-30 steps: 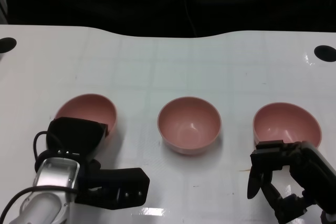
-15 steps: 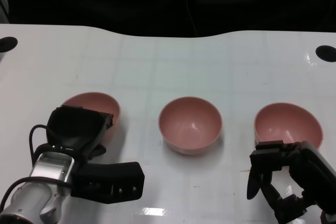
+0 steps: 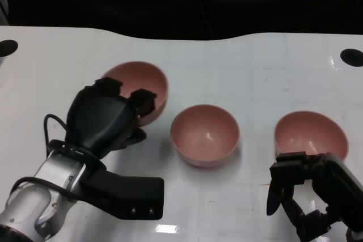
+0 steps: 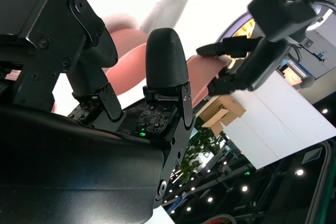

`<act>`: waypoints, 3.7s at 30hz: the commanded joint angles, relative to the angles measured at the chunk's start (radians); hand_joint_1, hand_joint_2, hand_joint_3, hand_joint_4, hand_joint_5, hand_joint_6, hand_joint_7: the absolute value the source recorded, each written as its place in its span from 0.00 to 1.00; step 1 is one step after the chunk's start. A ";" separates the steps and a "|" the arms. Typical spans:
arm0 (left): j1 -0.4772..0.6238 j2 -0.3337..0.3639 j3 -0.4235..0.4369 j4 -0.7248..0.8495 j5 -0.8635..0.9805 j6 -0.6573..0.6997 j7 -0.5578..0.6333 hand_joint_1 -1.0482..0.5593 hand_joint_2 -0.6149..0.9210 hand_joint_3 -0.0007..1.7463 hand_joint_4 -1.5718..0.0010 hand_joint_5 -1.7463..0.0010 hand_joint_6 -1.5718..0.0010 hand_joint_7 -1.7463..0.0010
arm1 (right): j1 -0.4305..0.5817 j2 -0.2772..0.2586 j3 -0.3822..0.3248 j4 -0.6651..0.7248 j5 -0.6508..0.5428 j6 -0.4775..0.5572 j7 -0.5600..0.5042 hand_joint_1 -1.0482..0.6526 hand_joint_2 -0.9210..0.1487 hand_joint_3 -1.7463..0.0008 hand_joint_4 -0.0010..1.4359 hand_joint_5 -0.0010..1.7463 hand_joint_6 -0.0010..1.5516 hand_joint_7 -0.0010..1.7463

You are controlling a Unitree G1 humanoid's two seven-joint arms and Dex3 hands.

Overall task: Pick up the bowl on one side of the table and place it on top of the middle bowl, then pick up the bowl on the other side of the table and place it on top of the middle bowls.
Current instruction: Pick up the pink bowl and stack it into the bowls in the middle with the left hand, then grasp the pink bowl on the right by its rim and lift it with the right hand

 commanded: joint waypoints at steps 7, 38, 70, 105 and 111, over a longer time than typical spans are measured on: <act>-0.108 -0.047 -0.001 0.034 -0.142 -0.197 -0.088 0.51 0.72 0.57 0.43 0.00 0.46 0.19 | 0.000 -0.002 -0.003 -0.003 -0.001 -0.003 -0.012 0.75 0.80 0.03 0.68 0.99 0.63 0.73; -0.172 -0.067 -0.101 0.033 -0.069 -0.177 -0.400 0.32 1.00 0.15 0.81 0.80 0.71 0.98 | -0.002 -0.001 0.003 -0.017 -0.002 0.001 -0.009 0.73 0.81 0.02 0.67 1.00 0.62 0.73; 0.183 0.047 0.152 -0.237 -0.299 -0.343 -0.279 0.27 1.00 0.19 1.00 0.65 0.80 0.97 | 0.001 -0.006 0.000 -0.035 -0.001 0.021 -0.013 0.78 0.84 0.01 0.70 0.97 0.64 0.72; 0.626 -0.022 0.372 -0.310 -0.758 -0.543 -0.419 0.71 0.52 0.97 0.42 0.08 0.42 0.18 | 0.017 -0.008 -0.025 -0.068 0.035 0.047 -0.026 0.75 0.73 0.09 0.67 0.90 0.59 0.69; 0.626 -0.038 0.388 -0.297 -0.754 -0.535 -0.435 0.70 0.53 0.95 0.42 0.08 0.44 0.17 | 0.045 0.013 -0.080 -0.151 -0.036 0.140 -0.087 0.70 0.69 0.23 0.58 0.82 0.52 0.58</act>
